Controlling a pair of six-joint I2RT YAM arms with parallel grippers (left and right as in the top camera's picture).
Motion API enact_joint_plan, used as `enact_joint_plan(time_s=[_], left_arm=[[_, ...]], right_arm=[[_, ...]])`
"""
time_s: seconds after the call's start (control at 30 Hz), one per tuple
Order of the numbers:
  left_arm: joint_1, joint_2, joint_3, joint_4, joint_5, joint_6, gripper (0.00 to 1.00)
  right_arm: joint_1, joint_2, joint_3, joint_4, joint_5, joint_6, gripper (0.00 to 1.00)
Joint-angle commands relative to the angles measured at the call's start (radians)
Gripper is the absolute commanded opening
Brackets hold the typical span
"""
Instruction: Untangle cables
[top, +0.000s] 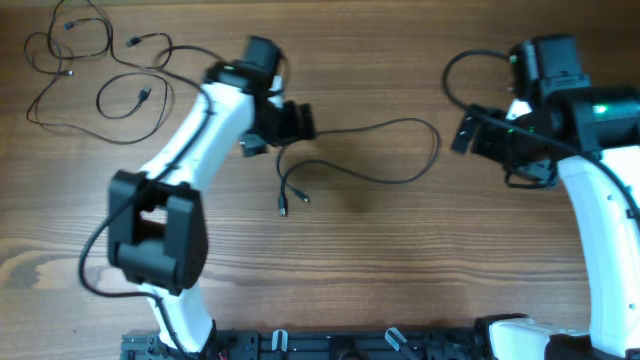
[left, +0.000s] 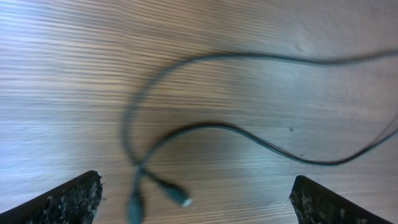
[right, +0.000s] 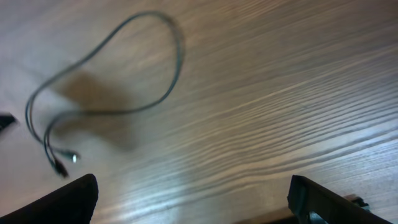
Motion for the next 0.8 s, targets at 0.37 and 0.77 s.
enact_joint_plan(time_s=[0.37,0.77], left_arm=[[-0.27,0.01,-0.01,0.058,-0.284,-0.009,0.99],[0.076,0.01,-0.013,-0.091,-0.119,-0.241,1.0]], right_arm=[[-0.175,0.025,-0.018,0.094,-0.022,-0.015,1.0],[-0.077,0.267,-0.206,0.368,-0.306,-0.272,0.95]])
